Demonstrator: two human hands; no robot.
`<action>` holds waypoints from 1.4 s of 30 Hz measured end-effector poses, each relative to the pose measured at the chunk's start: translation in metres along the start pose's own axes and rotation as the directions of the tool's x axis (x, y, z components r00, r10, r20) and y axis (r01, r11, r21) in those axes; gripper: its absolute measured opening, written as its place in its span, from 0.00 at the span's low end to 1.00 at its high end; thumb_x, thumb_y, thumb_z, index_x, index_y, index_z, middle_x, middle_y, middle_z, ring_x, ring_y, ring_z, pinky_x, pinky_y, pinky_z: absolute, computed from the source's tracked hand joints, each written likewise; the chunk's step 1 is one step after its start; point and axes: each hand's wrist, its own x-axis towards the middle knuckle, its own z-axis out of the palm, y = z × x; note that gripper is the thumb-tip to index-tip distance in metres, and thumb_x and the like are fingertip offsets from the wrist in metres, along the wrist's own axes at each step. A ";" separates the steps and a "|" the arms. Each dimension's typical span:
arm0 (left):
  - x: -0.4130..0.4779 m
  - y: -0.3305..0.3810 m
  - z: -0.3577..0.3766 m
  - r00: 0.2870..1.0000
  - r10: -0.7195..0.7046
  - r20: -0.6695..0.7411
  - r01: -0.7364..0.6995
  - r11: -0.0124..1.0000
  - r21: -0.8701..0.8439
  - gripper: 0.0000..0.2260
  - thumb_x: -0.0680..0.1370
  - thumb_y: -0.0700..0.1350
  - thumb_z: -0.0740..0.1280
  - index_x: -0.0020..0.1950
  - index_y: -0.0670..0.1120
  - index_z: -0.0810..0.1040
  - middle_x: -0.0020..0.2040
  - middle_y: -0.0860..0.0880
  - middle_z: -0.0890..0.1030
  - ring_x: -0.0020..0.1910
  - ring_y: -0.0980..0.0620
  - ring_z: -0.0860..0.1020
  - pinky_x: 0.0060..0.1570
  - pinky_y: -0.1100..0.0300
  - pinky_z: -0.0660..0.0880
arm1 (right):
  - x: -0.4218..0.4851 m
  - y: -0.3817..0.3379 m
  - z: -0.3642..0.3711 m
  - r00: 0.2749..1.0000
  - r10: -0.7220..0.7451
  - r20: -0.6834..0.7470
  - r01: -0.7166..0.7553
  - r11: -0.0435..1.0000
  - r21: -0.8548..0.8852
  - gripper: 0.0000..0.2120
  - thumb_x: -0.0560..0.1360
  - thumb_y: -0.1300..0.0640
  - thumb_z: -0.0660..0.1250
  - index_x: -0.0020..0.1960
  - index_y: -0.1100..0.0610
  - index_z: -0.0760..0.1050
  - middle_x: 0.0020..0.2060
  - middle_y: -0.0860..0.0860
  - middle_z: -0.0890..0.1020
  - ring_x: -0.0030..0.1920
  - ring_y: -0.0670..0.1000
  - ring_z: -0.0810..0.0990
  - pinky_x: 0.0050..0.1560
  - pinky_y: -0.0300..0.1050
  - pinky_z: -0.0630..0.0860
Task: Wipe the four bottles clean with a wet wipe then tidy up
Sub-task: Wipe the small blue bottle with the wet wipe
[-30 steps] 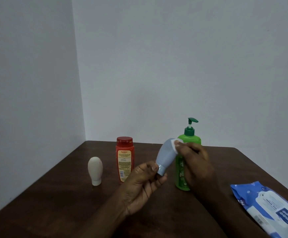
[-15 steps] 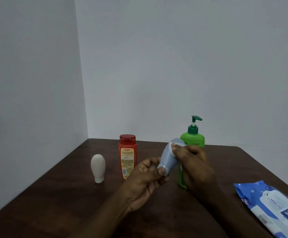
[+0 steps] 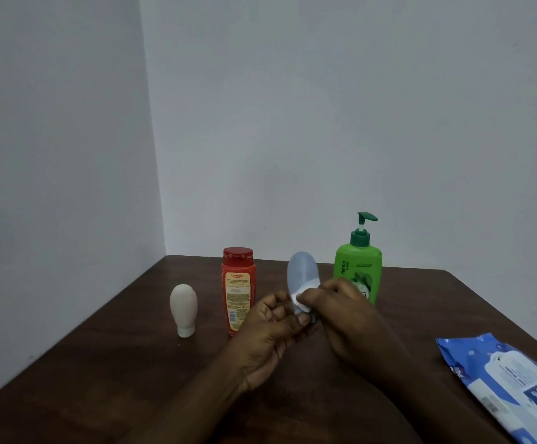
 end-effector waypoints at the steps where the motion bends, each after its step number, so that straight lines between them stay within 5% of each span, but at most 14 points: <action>1: 0.001 0.000 0.001 1.000 0.016 -0.020 -0.016 1.000 0.010 0.24 0.73 0.29 0.72 0.68 0.36 0.74 0.64 0.35 0.82 0.64 0.38 0.82 0.66 0.44 0.78 | -0.002 0.000 -0.001 1.000 0.010 -0.013 -0.010 1.000 0.017 0.19 0.76 0.71 0.68 0.64 0.57 0.79 0.54 0.45 0.73 0.53 0.45 0.74 0.53 0.33 0.71; 5: 0.006 0.002 -0.002 0.980 0.065 -0.186 -0.035 0.986 0.161 0.23 0.69 0.31 0.76 0.63 0.40 0.79 0.58 0.41 0.86 0.59 0.42 0.84 0.63 0.46 0.80 | -0.002 0.005 -0.005 0.954 0.109 -0.280 -0.100 0.994 0.044 0.15 0.85 0.59 0.58 0.63 0.61 0.80 0.53 0.54 0.82 0.56 0.40 0.72 0.59 0.33 0.70; 8: 0.009 -0.002 -0.009 0.961 0.115 -0.250 0.001 0.906 0.423 0.21 0.71 0.33 0.78 0.60 0.47 0.80 0.55 0.48 0.88 0.55 0.53 0.86 0.54 0.56 0.82 | -0.003 0.014 -0.010 0.898 0.164 -0.409 -0.167 0.986 0.028 0.14 0.82 0.65 0.59 0.61 0.65 0.80 0.53 0.57 0.83 0.55 0.47 0.73 0.62 0.32 0.68; 13: 0.014 -0.011 -0.022 0.962 0.204 -0.184 0.027 0.596 0.803 0.19 0.73 0.40 0.80 0.59 0.50 0.79 0.53 0.53 0.85 0.48 0.62 0.84 0.44 0.68 0.80 | -0.006 0.022 -0.014 0.850 0.176 -0.496 -0.213 0.977 -0.018 0.15 0.78 0.71 0.59 0.58 0.66 0.81 0.54 0.51 0.82 0.52 0.54 0.76 0.61 0.34 0.69; 17: 0.017 -0.013 -0.028 0.968 0.205 -0.144 0.051 0.403 0.914 0.17 0.73 0.44 0.80 0.57 0.55 0.77 0.53 0.56 0.84 0.49 0.61 0.82 0.41 0.71 0.78 | -0.005 0.025 -0.017 0.841 0.200 -0.503 -0.242 0.970 -0.020 0.16 0.75 0.74 0.60 0.58 0.66 0.81 0.54 0.52 0.82 0.53 0.55 0.76 0.61 0.34 0.69; 31: 0.029 -0.017 -0.033 0.974 0.181 -0.135 0.071 0.324 0.943 0.26 0.74 0.44 0.79 0.66 0.54 0.70 0.55 0.60 0.77 0.49 0.65 0.77 0.38 0.73 0.74 | -0.005 0.025 -0.015 0.873 0.167 -0.457 -0.200 0.980 -0.023 0.15 0.77 0.70 0.59 0.59 0.64 0.80 0.54 0.54 0.83 0.54 0.54 0.76 0.62 0.36 0.69; 37: 0.031 -0.019 -0.035 0.975 0.169 -0.145 0.084 0.325 0.942 0.30 0.74 0.44 0.79 0.71 0.53 0.68 0.66 0.54 0.79 0.57 0.59 0.78 0.44 0.69 0.75 | -0.006 0.025 -0.014 0.887 0.165 -0.431 -0.196 0.980 -0.028 0.15 0.78 0.69 0.58 0.59 0.65 0.80 0.53 0.56 0.83 0.54 0.56 0.76 0.62 0.36 0.69; 42: 0.023 -0.022 -0.036 0.968 0.195 -0.155 0.070 0.384 0.921 0.49 0.71 0.44 0.81 0.82 0.58 0.54 0.75 0.53 0.72 0.68 0.54 0.75 0.59 0.59 0.79 | -0.007 0.025 -0.014 0.891 0.154 -0.428 -0.191 0.981 -0.043 0.16 0.74 0.74 0.61 0.58 0.65 0.80 0.53 0.56 0.83 0.53 0.56 0.76 0.62 0.35 0.68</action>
